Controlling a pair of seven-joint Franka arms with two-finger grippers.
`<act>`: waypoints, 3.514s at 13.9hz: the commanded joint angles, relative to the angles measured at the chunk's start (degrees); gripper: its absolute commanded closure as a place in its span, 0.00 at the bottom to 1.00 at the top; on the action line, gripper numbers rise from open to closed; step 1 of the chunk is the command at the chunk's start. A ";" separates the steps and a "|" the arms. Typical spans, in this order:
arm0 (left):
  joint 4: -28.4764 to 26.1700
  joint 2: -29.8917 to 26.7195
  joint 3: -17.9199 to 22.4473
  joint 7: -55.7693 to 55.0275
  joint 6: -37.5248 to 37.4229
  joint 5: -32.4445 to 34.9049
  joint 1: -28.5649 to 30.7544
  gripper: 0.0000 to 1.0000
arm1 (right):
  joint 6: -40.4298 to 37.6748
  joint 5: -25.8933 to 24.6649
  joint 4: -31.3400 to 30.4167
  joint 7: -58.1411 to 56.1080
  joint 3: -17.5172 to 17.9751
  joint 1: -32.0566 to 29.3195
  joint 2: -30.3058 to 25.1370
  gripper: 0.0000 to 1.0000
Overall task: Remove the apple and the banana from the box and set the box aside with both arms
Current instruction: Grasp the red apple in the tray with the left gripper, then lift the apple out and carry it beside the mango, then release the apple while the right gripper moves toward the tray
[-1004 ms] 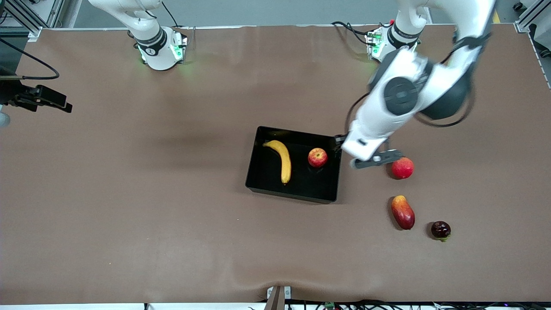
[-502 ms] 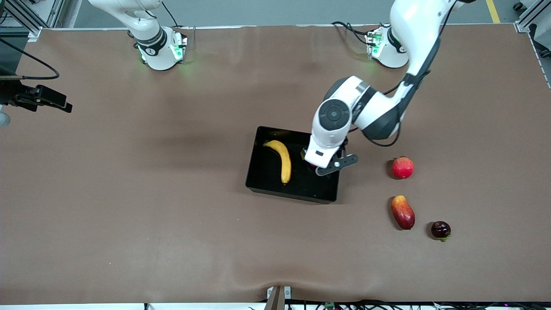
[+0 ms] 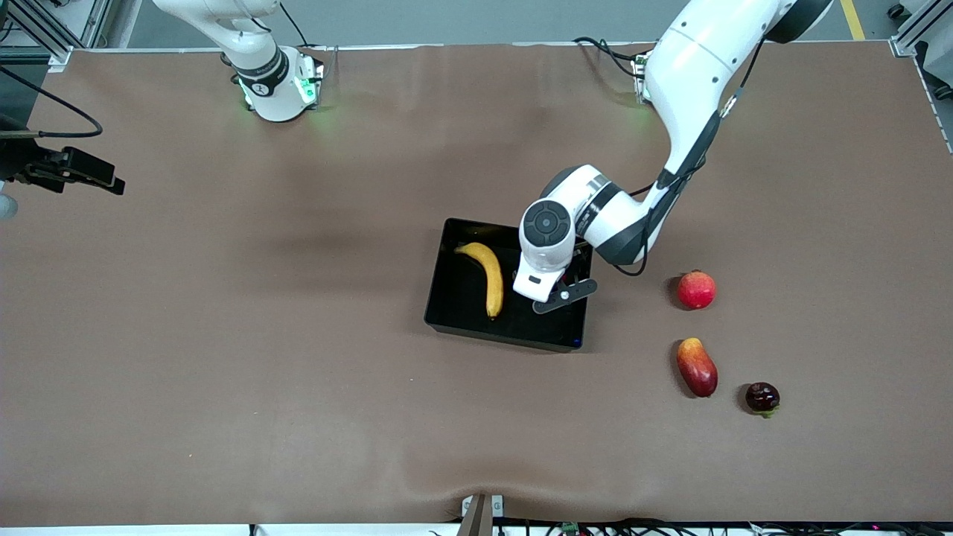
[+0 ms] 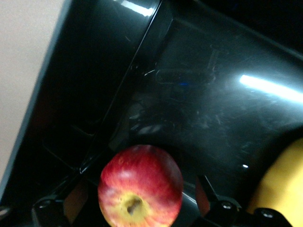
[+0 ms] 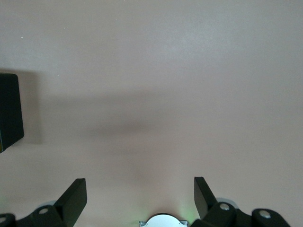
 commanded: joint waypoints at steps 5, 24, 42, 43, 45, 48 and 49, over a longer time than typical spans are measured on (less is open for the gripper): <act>-0.78 -1.37 0.05 -1.71 0.33 1.57 -0.04 1.00 | -0.57 -0.10 0.21 0.74 0.43 -0.60 -0.44 0.00; 0.55 -15.18 0.14 47.40 -9.88 -4.76 37.57 1.00 | -0.57 -0.10 0.21 0.74 0.61 0.02 -0.18 0.00; -8.60 -11.80 -2.91 48.47 -1.74 1.40 43.65 0.00 | 0.84 -0.89 0.21 10.75 0.70 8.01 6.32 0.00; -8.25 -14.79 -5.81 46.91 -5.79 0.87 43.65 0.00 | 0.84 -0.98 0.21 10.93 0.78 8.71 7.54 0.00; -7.64 -18.41 -14.23 38.76 -10.73 0.69 43.65 0.00 | 0.66 -0.89 0.21 10.93 0.78 9.86 9.13 0.00; -5.88 -16.59 -26.37 29.59 -11.37 1.04 42.51 0.00 | 0.75 -0.72 0.21 11.11 0.78 9.86 10.63 0.00; -4.83 -14.75 -27.45 29.31 -11.10 1.65 39.89 0.00 | 1.01 -1.07 0.21 10.93 0.70 10.03 10.89 0.00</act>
